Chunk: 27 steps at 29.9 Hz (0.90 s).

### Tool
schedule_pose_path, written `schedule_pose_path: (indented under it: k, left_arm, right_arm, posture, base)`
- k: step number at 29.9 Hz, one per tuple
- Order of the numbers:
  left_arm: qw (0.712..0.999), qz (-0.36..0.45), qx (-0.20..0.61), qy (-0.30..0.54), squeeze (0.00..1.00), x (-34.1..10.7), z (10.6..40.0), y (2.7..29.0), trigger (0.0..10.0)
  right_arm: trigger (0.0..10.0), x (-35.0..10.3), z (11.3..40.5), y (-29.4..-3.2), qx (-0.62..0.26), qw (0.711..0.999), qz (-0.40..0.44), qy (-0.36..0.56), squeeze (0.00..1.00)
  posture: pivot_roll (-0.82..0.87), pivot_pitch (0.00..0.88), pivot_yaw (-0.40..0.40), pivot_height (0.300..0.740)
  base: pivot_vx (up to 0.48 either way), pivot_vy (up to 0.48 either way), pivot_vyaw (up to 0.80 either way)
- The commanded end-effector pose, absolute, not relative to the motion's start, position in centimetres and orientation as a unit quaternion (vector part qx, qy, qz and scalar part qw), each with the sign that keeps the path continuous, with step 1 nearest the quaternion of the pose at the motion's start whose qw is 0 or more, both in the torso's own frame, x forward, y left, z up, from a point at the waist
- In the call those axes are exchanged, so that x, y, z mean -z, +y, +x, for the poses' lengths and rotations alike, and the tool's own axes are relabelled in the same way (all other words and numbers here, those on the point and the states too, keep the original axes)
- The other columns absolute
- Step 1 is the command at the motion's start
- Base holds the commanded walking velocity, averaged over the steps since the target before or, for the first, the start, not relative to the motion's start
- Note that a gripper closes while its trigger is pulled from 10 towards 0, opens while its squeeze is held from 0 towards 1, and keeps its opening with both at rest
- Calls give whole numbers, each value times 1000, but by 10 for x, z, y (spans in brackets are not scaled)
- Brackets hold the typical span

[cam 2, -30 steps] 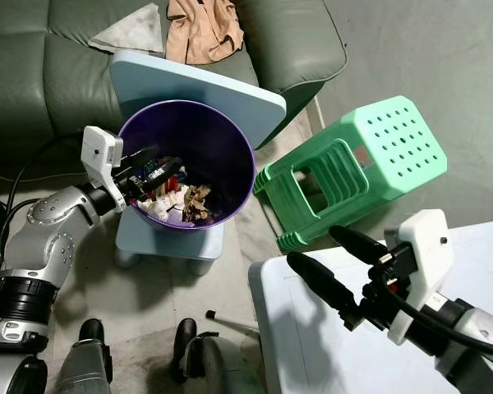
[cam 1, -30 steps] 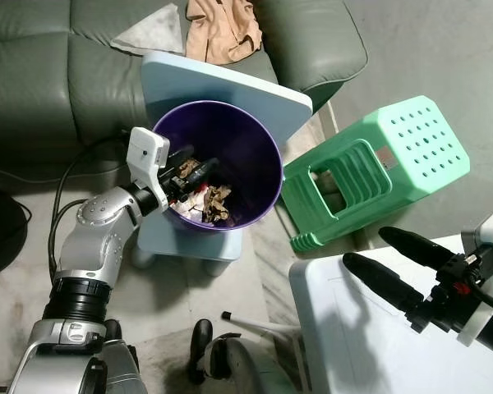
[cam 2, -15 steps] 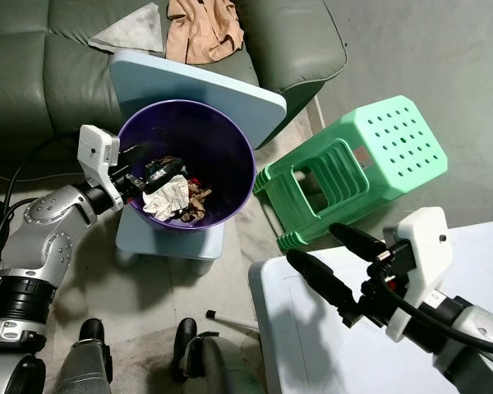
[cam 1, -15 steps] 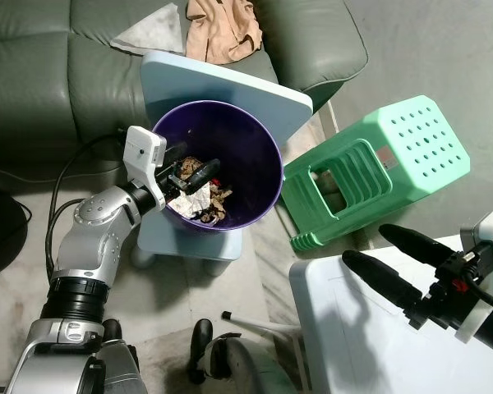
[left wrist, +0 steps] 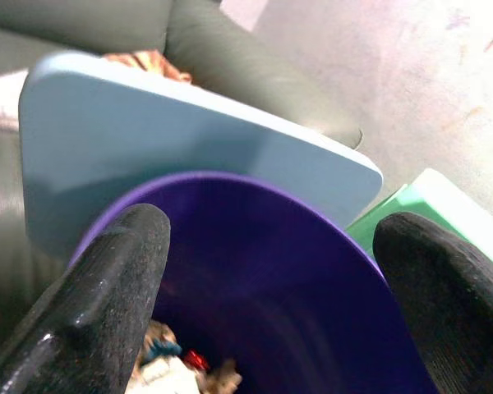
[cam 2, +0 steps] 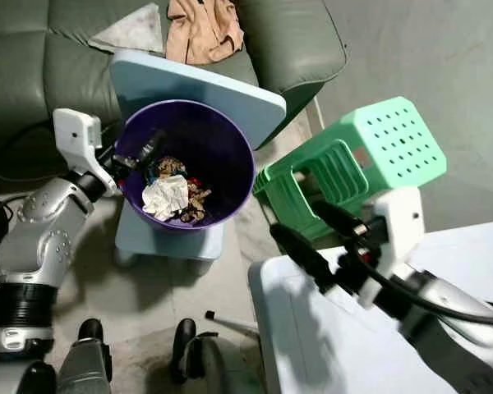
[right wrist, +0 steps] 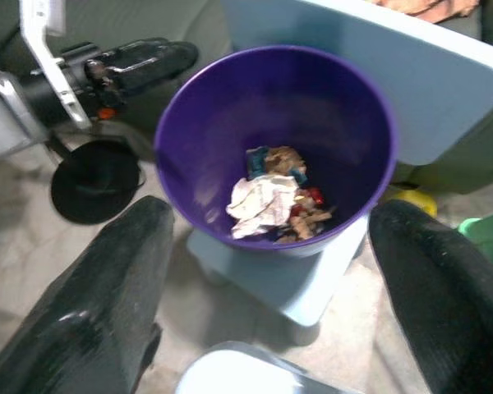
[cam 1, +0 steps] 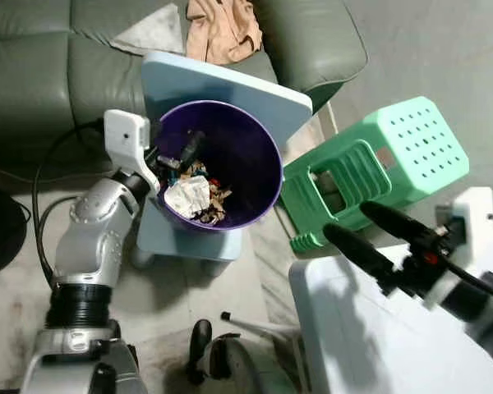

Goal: Picking trash to rubbish bin

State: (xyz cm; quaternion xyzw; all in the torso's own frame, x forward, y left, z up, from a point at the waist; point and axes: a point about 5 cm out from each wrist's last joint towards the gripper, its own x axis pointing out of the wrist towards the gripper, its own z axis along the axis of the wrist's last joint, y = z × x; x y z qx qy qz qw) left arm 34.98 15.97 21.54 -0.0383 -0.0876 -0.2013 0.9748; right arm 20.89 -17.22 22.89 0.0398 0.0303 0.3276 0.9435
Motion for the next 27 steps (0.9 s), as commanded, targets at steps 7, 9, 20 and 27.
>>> schedule_pose_path:
  k: [7, 9, 20, 27]
  left_arm:
    - [983, -53, 156, -86, 0, -202, 326, 146, 10000]
    - [983, -68, 145, -85, 0, -201, 323, 145, 10000]
    - [993, -78, 73, -59, 0, -187, 310, 138, 10000]
    - [995, -70, 51, -53, 0, -178, 312, 135, 10000]
  right_arm:
    - [10000, -218, 244, -161, -276, 960, 55, -12, 0]
    - [10000, -216, 250, -158, -268, 962, 57, -19, 0]
    - [10000, -180, 291, -157, -156, 987, 18, -18, 0]
    - [10000, -155, 305, -159, -88, 996, 15, 0, 0]
  posture:
    - [30, 281, -307, 740]
    - [63, 243, -296, 740]
    - [168, 111, -269, 740]
    - [175, 43, -250, 740]
  base:
    - [0, 0, 0]
    - [0, 0, 0]
    - [0, 0, 0]
    - [0, 0, 0]
